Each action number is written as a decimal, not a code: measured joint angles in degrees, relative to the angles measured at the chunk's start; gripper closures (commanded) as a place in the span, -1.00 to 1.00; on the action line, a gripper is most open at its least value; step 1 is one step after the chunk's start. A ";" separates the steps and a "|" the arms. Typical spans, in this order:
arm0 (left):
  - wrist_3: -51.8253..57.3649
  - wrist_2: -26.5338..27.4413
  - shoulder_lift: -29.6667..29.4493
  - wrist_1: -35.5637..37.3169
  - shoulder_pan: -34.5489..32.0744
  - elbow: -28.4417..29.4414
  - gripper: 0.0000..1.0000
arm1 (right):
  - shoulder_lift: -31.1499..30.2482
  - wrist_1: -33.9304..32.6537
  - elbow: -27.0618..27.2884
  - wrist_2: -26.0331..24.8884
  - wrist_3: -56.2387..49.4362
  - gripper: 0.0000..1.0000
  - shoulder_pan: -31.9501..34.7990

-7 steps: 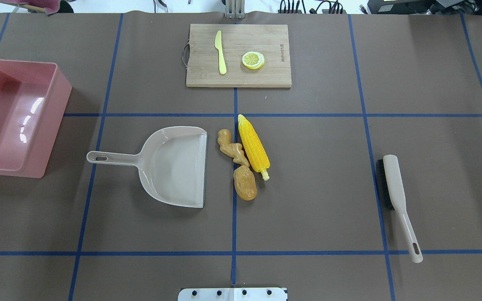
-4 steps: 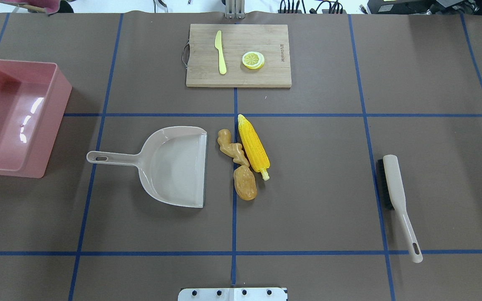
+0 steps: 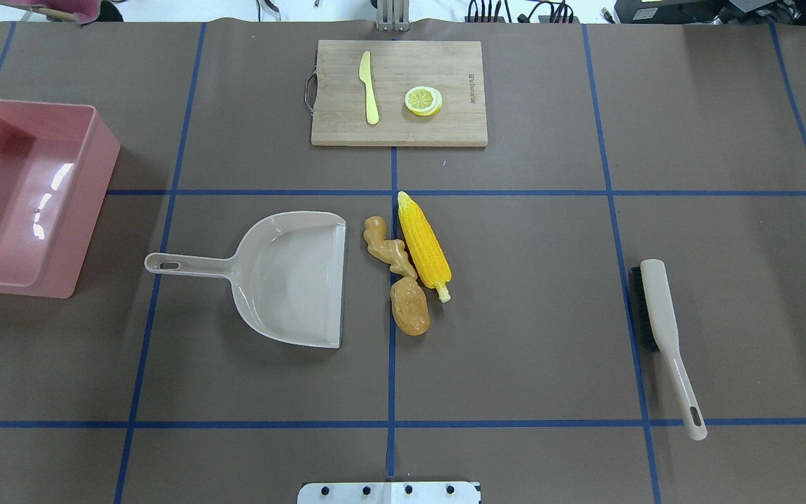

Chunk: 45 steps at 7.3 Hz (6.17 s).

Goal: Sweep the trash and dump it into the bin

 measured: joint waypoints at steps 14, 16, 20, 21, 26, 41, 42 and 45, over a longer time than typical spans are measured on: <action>21.40 6.75 -13.23 -7.92 37.39 -4.20 -0.99 | 3.27 0.74 13.16 6.06 30.73 -1.00 -16.33; 31.99 8.22 -15.53 -5.46 38.25 -1.25 -0.99 | 0.57 2.49 18.21 2.08 38.42 -1.00 -25.99; 37.51 12.26 -15.74 -4.66 41.68 -2.56 -0.99 | -7.82 12.42 24.99 -4.78 58.78 -1.00 -43.70; 37.54 12.87 -15.32 -4.29 41.68 -2.99 -0.99 | -8.80 13.84 25.54 -8.29 61.35 -1.00 -48.13; 35.25 13.53 -16.62 -4.24 43.72 0.59 -0.97 | -12.97 18.37 26.74 -15.14 64.91 -0.95 -57.88; 31.72 13.27 -22.74 -4.99 49.35 4.31 -0.86 | -2.46 4.51 28.63 -9.83 56.89 1.00 -48.66; 31.69 13.22 -22.71 -5.34 49.26 4.16 -0.86 | 4.68 -4.92 28.01 -9.54 52.58 1.00 -46.90; 31.45 13.00 -22.38 -6.68 49.06 3.90 -0.86 | 23.32 -22.95 21.12 -10.34 45.26 1.00 -45.76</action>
